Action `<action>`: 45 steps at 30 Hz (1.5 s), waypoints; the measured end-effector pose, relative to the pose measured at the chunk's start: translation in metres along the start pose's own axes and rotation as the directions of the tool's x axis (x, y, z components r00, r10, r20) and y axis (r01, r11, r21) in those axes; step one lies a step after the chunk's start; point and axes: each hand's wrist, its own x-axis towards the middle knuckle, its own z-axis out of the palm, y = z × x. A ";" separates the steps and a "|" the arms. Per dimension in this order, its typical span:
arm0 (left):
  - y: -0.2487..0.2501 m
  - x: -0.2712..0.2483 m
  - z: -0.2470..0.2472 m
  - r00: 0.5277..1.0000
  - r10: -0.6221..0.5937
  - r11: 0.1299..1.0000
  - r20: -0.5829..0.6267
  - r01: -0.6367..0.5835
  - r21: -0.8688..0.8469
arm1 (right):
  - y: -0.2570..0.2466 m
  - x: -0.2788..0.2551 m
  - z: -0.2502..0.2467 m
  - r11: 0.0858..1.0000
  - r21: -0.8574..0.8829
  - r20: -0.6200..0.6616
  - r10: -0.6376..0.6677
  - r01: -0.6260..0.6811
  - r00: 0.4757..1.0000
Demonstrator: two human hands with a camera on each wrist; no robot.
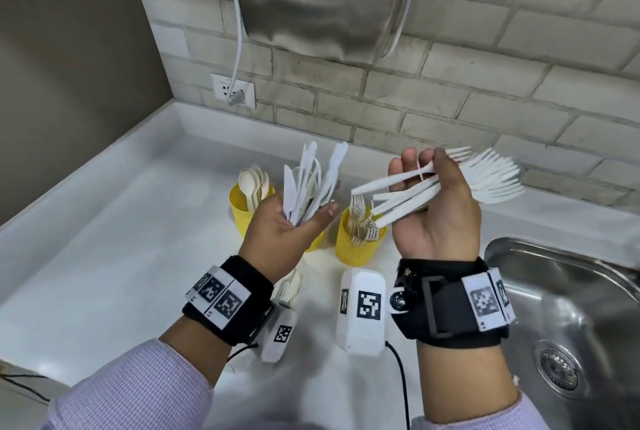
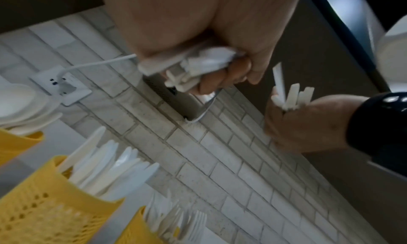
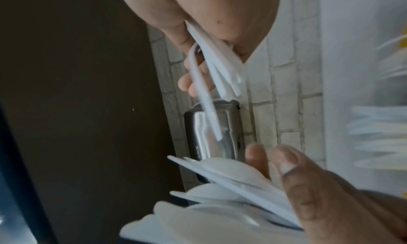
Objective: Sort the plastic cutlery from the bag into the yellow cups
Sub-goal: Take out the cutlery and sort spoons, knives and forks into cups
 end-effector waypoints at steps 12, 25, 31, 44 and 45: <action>0.009 0.004 0.000 0.907 0.408 0.850 0.104 -0.419 0.320 | 0.012 0.022 -0.023 0.960 0.188 0.034 0.203 -0.205 0.979; 0.006 0.009 0.007 0.899 -0.430 0.799 0.077 0.419 -0.432 | 0.029 -0.019 0.013 0.705 -0.325 0.437 -0.478 0.630 0.761; 0.005 0.012 -0.002 0.850 -0.492 0.681 0.190 0.512 -0.523 | 0.060 -0.018 0.000 0.567 -0.556 0.535 -0.314 0.607 0.784; -0.003 0.011 -0.019 0.793 -0.537 0.635 0.288 0.605 -0.481 | 0.080 -0.007 -0.022 0.567 -0.667 0.502 -0.138 0.484 0.854; -0.002 0.011 -0.021 0.791 -0.546 0.651 0.277 0.608 -0.455 | 0.079 -0.005 -0.021 0.587 -0.648 0.505 -0.147 0.486 0.851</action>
